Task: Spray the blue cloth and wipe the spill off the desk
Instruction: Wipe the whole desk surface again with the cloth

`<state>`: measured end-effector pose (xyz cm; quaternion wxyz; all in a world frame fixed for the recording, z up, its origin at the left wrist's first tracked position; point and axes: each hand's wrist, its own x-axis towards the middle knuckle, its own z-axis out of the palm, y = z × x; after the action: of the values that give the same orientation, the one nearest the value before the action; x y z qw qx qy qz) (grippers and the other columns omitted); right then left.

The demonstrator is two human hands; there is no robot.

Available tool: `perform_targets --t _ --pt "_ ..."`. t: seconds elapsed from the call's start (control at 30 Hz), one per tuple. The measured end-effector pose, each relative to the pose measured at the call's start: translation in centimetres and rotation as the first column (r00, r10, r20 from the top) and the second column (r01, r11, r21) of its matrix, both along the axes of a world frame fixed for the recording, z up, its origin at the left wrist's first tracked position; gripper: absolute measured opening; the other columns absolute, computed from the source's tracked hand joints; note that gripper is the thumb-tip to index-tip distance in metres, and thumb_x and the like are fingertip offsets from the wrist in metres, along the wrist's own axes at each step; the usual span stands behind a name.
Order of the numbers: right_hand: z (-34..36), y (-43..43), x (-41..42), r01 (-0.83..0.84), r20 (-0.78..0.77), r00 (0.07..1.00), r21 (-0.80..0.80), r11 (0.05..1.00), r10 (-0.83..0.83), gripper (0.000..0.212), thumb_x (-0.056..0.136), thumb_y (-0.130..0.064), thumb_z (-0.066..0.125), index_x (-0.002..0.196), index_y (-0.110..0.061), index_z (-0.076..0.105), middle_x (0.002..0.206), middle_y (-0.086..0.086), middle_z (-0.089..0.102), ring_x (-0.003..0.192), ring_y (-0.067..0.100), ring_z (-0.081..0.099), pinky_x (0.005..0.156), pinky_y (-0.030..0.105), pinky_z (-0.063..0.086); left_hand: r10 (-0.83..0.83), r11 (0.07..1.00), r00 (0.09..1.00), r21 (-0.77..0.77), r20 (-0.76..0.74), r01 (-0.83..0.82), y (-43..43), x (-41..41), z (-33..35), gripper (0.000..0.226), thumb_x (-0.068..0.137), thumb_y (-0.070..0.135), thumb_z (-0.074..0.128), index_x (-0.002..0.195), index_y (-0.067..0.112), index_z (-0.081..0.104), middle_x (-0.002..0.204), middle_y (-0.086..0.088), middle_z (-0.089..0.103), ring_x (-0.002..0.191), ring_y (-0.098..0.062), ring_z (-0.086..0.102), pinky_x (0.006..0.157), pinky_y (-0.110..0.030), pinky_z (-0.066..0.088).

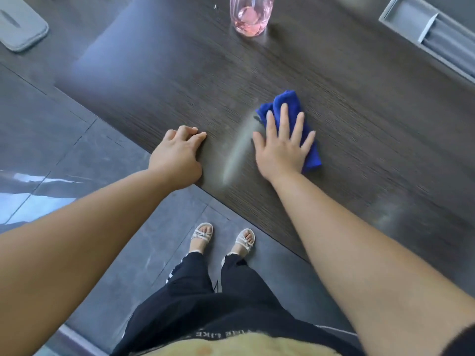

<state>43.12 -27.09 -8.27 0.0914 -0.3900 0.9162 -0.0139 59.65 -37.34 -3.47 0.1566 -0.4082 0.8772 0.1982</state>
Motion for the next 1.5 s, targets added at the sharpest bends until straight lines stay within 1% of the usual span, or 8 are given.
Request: perform_targets --t 0.13,0.3,0.43,0.57,0.83,1.07,1.33,1.5 --pt "0.4 -0.4 5.8 -0.368 0.044 0.929 0.044 0.929 0.366 0.064 0.095 -0.057 0.019 0.15 -0.028 0.008 0.159 -0.002 -0.006 0.144 0.032 -0.01 0.112 0.061 -0.003 -0.023 1.0 0.998 0.011 -0.054 0.023 -0.6 0.4 -0.1 0.062 0.087 0.017 0.047 0.146 0.02 0.026 0.151 0.002 0.025 0.134 -0.024 0.024 0.11 -0.031 0.025" --pt "0.2 5.3 1.8 -0.739 0.055 0.672 -0.006 0.673 0.739 0.054 0.093 -0.052 0.027 0.143 -0.032 0.034 0.153 -0.005 0.028 0.143 0.027 0.018 0.114 0.05 0.003 -0.064 0.995 0.994 0.064 -0.088 0.07 -1.2 1.1 -0.1 0.066 0.085 0.016 0.049 0.146 0.019 0.025 0.152 0.004 0.022 0.136 -0.022 0.021 0.11 -0.029 0.023" --pt "0.9 0.1 -3.5 -0.299 0.058 0.954 0.114 0.948 0.294 0.055 0.096 -0.054 0.017 0.148 -0.037 0.014 0.159 -0.009 0.0 0.146 0.023 -0.005 0.115 0.049 -0.004 -0.117 0.99 0.989 0.072 -0.089 0.124 -1.7 1.5 -0.3 0.065 0.086 0.018 0.047 0.147 0.02 0.023 0.153 0.006 0.02 0.137 -0.02 0.018 0.109 -0.03 0.026" --pt "0.8 -6.5 -1.1 0.103 0.05 0.993 0.107 0.989 -0.109 0.059 0.097 -0.056 0.014 0.15 -0.032 0.003 0.158 -0.008 -0.013 0.144 0.026 -0.013 0.113 0.056 -0.004 -0.154 0.986 0.984 0.049 -0.092 0.159 -1.8 1.8 -0.5 0.063 0.088 0.019 0.044 0.147 0.02 0.022 0.153 0.005 0.018 0.137 -0.021 0.017 0.107 -0.031 0.029" --pt "0.0 5.3 4.9 -0.535 -0.006 0.845 -0.02 0.845 0.535 0.052 0.093 -0.049 0.032 0.141 -0.029 0.038 0.151 -0.001 0.034 0.14 0.031 0.023 0.109 0.059 0.018 -0.182 0.982 0.976 0.03 -0.121 0.187 -1.7 2.1 -1.1 0.064 0.087 0.017 0.047 0.146 0.016 0.023 0.153 0.002 0.019 0.133 -0.024 0.022 0.106 -0.027 0.026" --pt "0.0 -2.0 3.5 0.213 -0.016 0.977 0.023 0.977 -0.213 0.059 0.097 -0.055 0.021 0.15 -0.031 0.015 0.159 -0.007 -0.002 0.145 0.027 -0.005 0.113 0.056 0.001 -0.178 0.981 0.975 0.056 -0.13 0.187 -1.7 2.1 -1.1 0.064 0.088 0.015 0.044 0.147 0.016 0.021 0.154 0.003 0.017 0.135 -0.023 0.019 0.105 -0.027 0.027" --pt "-0.4 8.0 9.6 -0.497 -0.048 0.868 -0.064 0.865 0.495 0.05 0.096 -0.049 0.028 0.14 -0.029 0.039 0.151 -0.002 0.033 0.14 0.029 0.023 0.111 0.056 0.016 -0.174 0.976 0.97 0.102 -0.171 0.193 -1.9 2.8 -1.0 0.065 0.087 0.013 0.047 0.147 0.012 0.021 0.154 -0.002 0.016 0.138 -0.025 0.015 0.111 -0.027 0.017" --pt "-0.2 8.1 5.9 0.073 -0.066 0.995 -0.009 0.997 -0.073 0.058 0.093 -0.051 0.021 0.144 -0.029 0.034 0.156 -0.002 0.022 0.143 0.03 0.017 0.111 0.059 0.017 -0.171 0.969 0.96 0.137 -0.221 0.204 -1.3 3.3 -1.5 0.064 0.086 0.01 0.046 0.146 0.009 0.022 0.156 -0.005 0.009 0.142 -0.027 0.008 0.114 -0.029 0.008"
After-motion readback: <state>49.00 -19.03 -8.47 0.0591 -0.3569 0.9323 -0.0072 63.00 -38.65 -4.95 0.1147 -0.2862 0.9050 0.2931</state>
